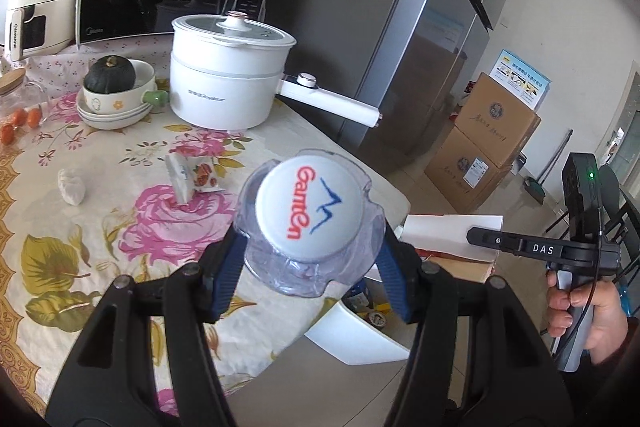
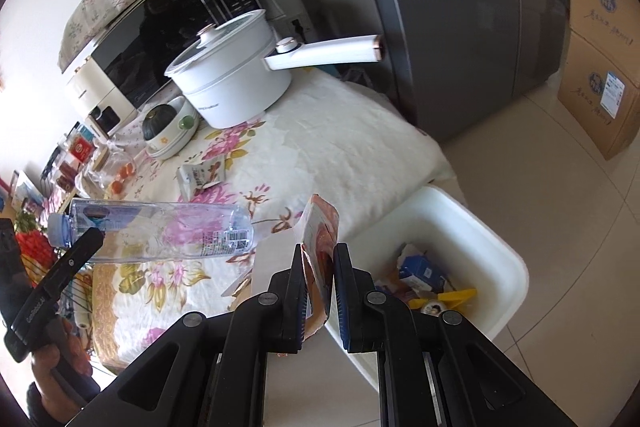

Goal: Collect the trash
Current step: 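Lift the bottle and paper box and carry both toward the white bin, then open the left gripper over the bin to drop the Ganten bottle while the right gripper releases the paper box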

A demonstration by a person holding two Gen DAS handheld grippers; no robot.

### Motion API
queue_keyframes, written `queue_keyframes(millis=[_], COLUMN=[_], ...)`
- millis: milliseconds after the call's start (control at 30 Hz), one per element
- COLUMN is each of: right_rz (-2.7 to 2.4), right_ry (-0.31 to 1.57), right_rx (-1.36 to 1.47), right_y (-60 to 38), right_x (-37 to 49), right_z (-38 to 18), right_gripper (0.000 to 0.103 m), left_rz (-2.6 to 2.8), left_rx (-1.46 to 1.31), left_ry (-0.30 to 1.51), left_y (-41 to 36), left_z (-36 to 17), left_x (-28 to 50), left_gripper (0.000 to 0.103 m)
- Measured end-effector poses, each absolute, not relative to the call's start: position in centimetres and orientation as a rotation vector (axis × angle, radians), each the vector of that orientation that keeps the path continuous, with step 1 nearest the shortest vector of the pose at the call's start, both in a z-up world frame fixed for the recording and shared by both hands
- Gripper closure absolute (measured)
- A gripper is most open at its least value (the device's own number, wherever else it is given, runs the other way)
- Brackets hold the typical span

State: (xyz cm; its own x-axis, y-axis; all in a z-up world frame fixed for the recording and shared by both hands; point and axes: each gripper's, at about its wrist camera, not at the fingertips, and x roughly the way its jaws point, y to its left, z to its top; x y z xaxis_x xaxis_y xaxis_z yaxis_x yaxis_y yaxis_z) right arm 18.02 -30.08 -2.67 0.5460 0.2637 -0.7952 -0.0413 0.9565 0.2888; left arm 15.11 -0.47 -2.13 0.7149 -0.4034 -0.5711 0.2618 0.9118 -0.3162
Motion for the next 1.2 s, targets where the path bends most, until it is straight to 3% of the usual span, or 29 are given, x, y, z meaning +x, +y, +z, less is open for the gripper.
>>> queue_keyframes(millis=[567,1033,1067,1133,1200], right_rz=[0.040,-0.001,-0.001,-0.001,-0.001], right_ry=[1.001,1.039,1.040,1.043,1.048], right_rx=[0.257,0.248,0.243,0.237,0.235], right_y=[-38.7,-41.0,-40.9,-40.6,-40.5], right_x=[15.9,15.6,15.6,15.7,15.8], right_z=[-3.8,-4.9,-4.9,-4.9,-5.0], right_gripper=[0.090,0.089,0.089,0.089,0.089], left_rz=[-0.561,-0.596,-0.575,-0.496,-0.427], left_rx=[-0.181,-0.064,-0.056,-0.032,-0.015], left_ry=[0.723,0.848,0.863,0.885,0.898], left_y=[-9.6,-13.7,-13.6,-13.4,-12.9], left_z=[-3.0,-7.5,-7.7,-8.1,-8.4], left_x=[15.6,16.0,16.1,16.3,16.4], left_gripper=[0.041,0.039,0.036,0.007,0.002])
